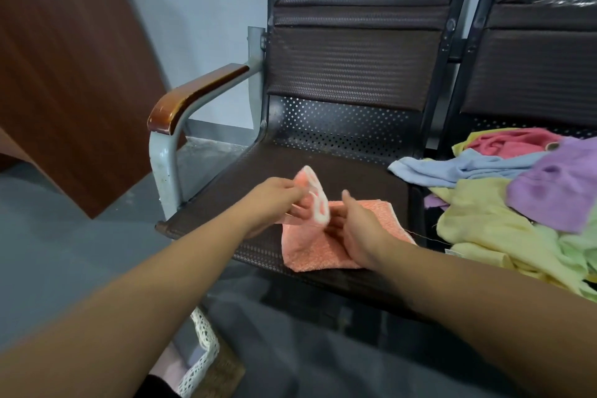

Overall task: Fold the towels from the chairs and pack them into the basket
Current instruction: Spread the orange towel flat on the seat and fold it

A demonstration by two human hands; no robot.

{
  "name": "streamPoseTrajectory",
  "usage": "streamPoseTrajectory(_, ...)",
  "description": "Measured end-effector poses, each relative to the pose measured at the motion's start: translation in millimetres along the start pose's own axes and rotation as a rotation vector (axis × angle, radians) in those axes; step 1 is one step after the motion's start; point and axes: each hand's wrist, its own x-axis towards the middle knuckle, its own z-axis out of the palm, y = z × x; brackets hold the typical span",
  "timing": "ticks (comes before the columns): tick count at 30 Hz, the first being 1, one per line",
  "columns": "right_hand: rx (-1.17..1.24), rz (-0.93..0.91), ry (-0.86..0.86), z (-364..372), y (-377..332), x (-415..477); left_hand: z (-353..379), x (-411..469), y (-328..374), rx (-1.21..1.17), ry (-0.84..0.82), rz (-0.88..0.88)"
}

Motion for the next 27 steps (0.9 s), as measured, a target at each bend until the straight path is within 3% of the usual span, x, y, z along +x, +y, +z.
streamPoseTrajectory(2, 0.016, 0.036, 0.019, -6.8, -3.3, 1.3, 2.8, 7.6, -12.7, 0.056, -0.054, 0.031)
streamPoseTrajectory(5, -0.222, 0.012, 0.091, -7.4, -0.6, 1.6, -0.8, 21.4, -32.9, 0.474, 0.066, 0.149)
streamPoseTrajectory(8, -0.419, -0.110, 0.104, -0.3, 1.0, -0.4, -3.3, 25.6, -43.8, 0.675, 0.108, 0.276)
streamPoseTrajectory(11, -0.566, -0.266, 0.105, -0.9, -2.2, -0.6, 0.0, 27.7, -51.9, 0.746, -0.060, 0.333)
streamPoseTrajectory(16, -1.237, -0.330, 0.135, -18.4, 10.2, -3.3, 15.7, 39.4, -70.4, 0.919, -0.316, 0.186)
streamPoseTrajectory(21, -1.436, -0.501, -0.046, -25.9, 10.3, 2.4, 16.4, 44.9, -67.3, 0.958, -0.230, 0.198)
streamPoseTrajectory(24, -1.415, -0.377, -0.163, -30.3, 13.5, 3.1, 10.6, 47.4, -71.0, 0.937, -0.263, 0.124)
streamPoseTrajectory(27, -1.478, -0.388, -0.136, -32.0, 10.4, 0.7, 10.2, 45.9, -72.6, 0.813, -0.248, 0.069)
